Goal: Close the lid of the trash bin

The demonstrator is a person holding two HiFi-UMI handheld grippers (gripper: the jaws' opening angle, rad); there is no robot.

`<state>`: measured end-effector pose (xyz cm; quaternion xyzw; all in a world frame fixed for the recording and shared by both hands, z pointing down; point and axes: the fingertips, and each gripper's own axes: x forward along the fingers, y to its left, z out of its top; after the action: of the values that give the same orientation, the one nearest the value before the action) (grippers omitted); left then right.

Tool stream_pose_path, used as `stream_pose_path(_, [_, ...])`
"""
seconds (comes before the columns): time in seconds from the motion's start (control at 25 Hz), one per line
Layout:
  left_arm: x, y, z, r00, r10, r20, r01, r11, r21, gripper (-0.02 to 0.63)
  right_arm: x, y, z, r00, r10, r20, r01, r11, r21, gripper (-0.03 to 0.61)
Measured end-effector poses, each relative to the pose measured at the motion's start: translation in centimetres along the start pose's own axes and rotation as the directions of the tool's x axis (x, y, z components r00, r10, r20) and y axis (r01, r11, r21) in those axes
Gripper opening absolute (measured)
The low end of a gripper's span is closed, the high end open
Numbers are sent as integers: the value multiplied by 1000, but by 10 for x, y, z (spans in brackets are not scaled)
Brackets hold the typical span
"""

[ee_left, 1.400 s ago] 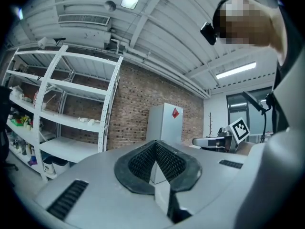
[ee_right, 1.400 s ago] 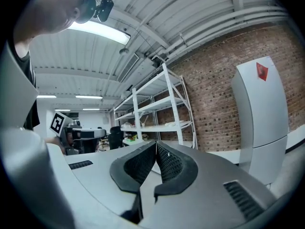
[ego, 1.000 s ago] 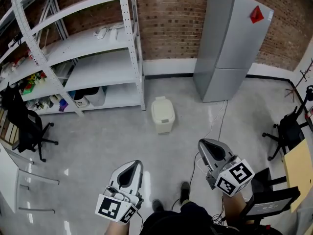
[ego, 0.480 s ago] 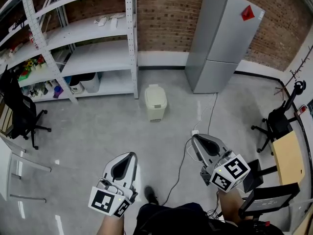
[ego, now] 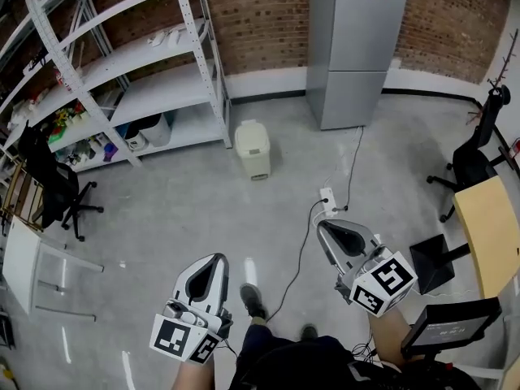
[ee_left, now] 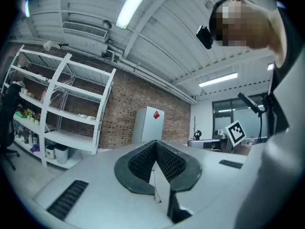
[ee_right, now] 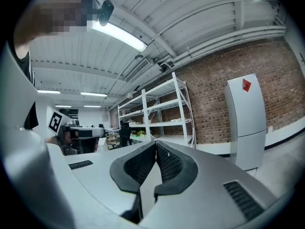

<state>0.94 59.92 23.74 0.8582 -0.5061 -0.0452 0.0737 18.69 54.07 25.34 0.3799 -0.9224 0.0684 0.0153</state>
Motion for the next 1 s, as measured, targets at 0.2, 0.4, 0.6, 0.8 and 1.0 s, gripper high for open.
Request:
stream_pose_path(0.2, [-22,-64,-15,999,26,-44,-27,1000,-8,-2,-65,3,-12,1000,24,3,-24,1000,-5,8])
stream_pose_path(0.4, [-56,-98,0,999,27,-42,-25,999,25,-2,-99,29,1,999,16,42,-18,999,33,8])
stream_pose_path(0.6, [-74,-109,11,1000,6,-31,-5,999,35,-2,-111,46,18,998,-7,55,6,1000,26,8])
stream_pose_path(0.8, [-100,-102,18,1000,-14,0,14,998,64,-2,-113,79,16,998,-29,51,28,999,19,8])
stream_pose_path(1.0, [-123,-90,11,999,-38,1,38,998,59,-2,-115,111,14,998,-52,41,53,999,-6,8])
